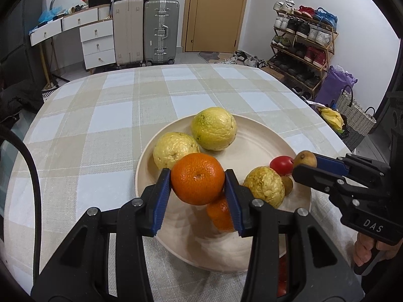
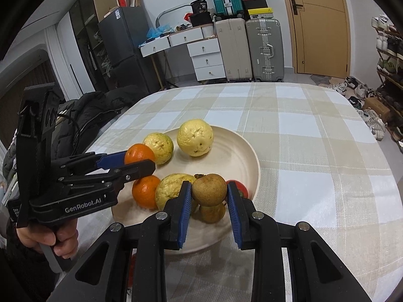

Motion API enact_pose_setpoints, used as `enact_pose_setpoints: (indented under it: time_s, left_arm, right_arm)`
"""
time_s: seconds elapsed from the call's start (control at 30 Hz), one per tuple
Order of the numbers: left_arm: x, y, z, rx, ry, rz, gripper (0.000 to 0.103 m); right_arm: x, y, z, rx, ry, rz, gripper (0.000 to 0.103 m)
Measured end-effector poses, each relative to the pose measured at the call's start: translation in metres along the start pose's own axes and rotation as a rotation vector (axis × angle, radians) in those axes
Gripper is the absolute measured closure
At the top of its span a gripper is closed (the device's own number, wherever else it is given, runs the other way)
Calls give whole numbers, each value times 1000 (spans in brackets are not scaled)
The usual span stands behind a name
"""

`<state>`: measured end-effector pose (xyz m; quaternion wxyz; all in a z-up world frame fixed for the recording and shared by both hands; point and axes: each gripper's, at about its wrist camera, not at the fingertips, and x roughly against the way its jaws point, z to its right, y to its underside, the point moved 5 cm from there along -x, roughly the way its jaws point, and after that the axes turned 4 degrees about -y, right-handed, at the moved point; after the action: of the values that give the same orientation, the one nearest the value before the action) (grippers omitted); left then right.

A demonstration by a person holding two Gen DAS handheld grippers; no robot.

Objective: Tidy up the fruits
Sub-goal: 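Lower the orange and brown fruit onto the plate and open both grippers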

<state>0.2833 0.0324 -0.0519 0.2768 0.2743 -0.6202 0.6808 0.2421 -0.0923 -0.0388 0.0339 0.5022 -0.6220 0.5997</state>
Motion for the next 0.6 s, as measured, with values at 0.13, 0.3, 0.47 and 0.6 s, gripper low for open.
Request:
enact_pose_setpoints:
  time_s: [0.13, 0.3, 0.47, 0.6]
  left_arm:
    - [2, 3, -5, 16, 5, -5, 64]
    - [6, 8, -16, 49, 7, -12, 63]
    - [6, 10, -22, 53, -3, -17, 63]
    - [6, 11, -25, 42, -28, -14, 64]
  right_arm:
    - [-6, -5, 2, -6, 0, -2, 74]
    - [-12, -8, 1, 3, 4, -2, 74]
    - [-16, -12, 6, -7, 8, 0, 74]
    - [-20, -15, 10, -17, 14, -3, 74]
